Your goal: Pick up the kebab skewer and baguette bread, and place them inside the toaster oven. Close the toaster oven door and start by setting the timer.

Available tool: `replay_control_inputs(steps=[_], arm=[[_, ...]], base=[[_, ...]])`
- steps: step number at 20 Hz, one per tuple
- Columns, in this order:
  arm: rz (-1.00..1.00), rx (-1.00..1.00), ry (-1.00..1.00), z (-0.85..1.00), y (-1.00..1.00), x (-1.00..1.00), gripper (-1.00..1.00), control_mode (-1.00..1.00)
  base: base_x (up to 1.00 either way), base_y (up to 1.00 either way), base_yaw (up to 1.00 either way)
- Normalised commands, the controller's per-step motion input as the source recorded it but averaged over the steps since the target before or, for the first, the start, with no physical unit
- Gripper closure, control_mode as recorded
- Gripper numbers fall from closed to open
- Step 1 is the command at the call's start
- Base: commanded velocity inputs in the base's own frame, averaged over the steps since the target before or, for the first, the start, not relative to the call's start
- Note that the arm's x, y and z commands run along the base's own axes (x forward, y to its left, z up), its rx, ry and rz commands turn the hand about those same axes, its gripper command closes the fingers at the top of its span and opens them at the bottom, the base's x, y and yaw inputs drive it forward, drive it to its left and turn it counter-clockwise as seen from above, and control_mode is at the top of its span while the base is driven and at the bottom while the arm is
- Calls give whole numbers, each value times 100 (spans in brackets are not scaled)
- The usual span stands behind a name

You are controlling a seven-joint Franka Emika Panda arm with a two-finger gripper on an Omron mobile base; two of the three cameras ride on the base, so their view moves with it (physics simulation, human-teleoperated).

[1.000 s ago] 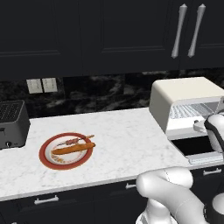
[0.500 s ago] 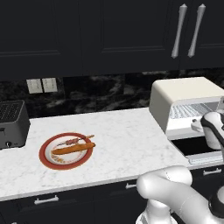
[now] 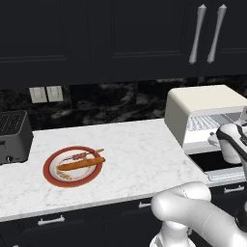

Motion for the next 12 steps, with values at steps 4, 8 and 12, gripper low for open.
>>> replay_control_inputs(steps=[4, 8, 12], arm=[[0, -4, 0, -7, -4, 23, -100, -100], [0, -3, 0, -19, -8, 27, -100, -100], [0, 0, 0, -13, -8, 31, -100, -100]], base=[[0, 0, 0], [0, 0, 0], [0, 0, 0]])
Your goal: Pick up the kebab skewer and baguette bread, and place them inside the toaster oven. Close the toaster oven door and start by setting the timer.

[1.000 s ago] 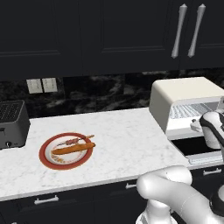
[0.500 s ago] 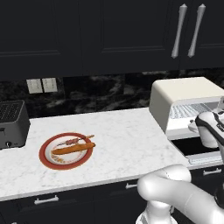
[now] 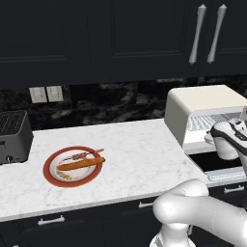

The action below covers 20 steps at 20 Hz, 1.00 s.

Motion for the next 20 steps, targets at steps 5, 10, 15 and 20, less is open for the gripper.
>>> replay_control_inputs(steps=[5, 10, 15, 20], arm=[[0, 0, 0, -9, -11, 23, -100, -100], [0, 0, 0, -11, -22, 8, -100, -100], [0, 0, 0, -9, -17, 15, -100, -100], [0, 0, 0, -15, -6, 12, -100, -100]], base=[[0, 0, 0], [0, 0, 0], [0, 0, 0], [0, 0, 0]])
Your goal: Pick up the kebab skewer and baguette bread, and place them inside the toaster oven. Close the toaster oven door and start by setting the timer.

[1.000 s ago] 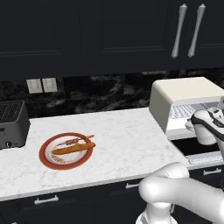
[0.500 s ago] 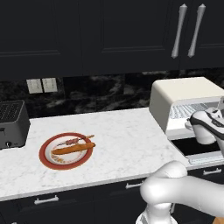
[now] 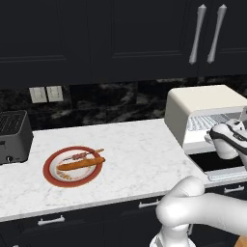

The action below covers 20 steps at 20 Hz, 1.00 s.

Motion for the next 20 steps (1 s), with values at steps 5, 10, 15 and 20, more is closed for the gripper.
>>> replay_control_inputs(steps=[5, 10, 15, 20], arm=[[0, 0, 0, -19, 0, 15, -100, -100], [0, 0, 0, -13, 0, 14, -100, -100], [0, 0, 0, -10, 0, 1, 100, -100], [0, 0, 0, -1, 3, 0, 100, -100]], base=[[0, 0, 0], [0, 0, 0], [0, 0, 0], [0, 0, 0]])
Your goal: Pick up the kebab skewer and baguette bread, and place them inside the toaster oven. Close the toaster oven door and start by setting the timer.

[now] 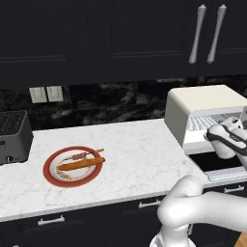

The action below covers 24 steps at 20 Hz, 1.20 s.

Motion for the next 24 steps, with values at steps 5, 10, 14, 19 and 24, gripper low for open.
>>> replay_control_inputs(steps=[5, 10, 14, 19, 24], arm=[[0, 0, 0, 0, 0, -6, 100, -100], [0, 0, 0, 0, 0, -39, 100, -100], [0, 0, 0, 0, 0, -66, 100, -100], [0, 1, 1, 0, 0, -74, 100, -100], [0, 1, 5, 0, -6, -73, 100, -100]], base=[[0, 0, 0], [0, 0, 0], [0, 0, 0], [0, 0, 0], [0, 0, 0]])
